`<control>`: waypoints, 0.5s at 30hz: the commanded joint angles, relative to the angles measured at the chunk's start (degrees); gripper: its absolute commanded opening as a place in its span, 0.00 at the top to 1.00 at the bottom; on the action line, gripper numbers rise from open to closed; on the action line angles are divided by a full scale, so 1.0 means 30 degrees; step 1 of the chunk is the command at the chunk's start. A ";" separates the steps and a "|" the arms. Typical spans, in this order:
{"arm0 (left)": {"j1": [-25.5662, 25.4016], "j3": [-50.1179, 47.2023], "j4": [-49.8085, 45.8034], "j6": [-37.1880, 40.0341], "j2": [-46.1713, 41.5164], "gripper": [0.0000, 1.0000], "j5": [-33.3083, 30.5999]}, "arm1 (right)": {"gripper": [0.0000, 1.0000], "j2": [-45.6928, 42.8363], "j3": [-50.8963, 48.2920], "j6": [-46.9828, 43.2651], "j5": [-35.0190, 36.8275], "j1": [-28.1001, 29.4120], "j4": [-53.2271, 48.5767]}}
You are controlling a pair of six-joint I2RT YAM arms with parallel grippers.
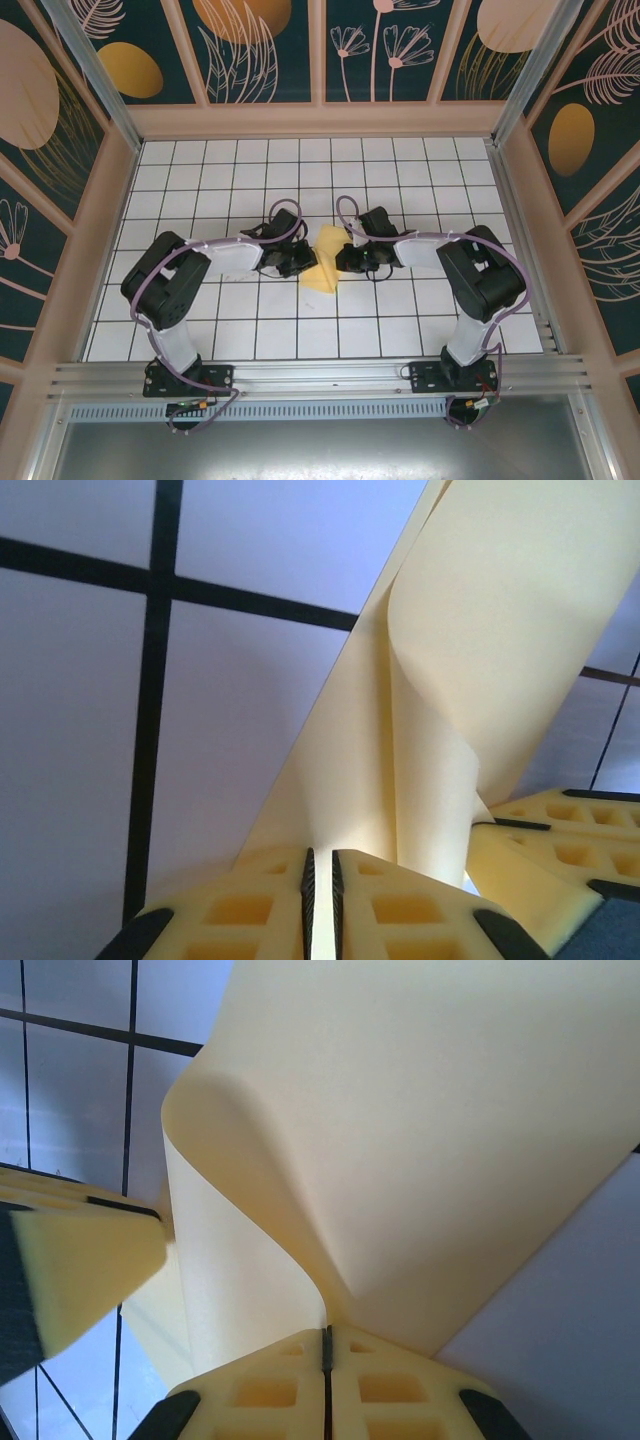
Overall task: Fold a paper plane with a square sheet of paper (pick it up from the middle)
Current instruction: Fold the triangle a second time at the center of the table.
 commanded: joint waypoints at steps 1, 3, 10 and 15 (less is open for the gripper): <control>-0.0081 -0.0095 -0.0397 -0.0038 -0.1214 0.82 -0.0983 | 0.92 0.0355 -0.0067 -0.0308 0.0114 -0.0065 -0.0142; -0.0092 -0.0259 -0.0164 -0.0173 -0.1978 0.84 -0.1253 | 0.92 0.0415 -0.0029 -0.0329 0.0062 -0.0065 -0.0143; -0.0092 -0.0577 0.2765 -0.0406 -0.2090 0.94 0.0769 | 0.92 0.0463 -0.0044 -0.0323 0.0034 -0.0077 -0.0112; -0.0091 -0.0175 0.3038 -0.0702 -0.1513 0.94 0.1007 | 0.92 0.0382 -0.0066 -0.0308 -0.0444 -0.0065 0.0137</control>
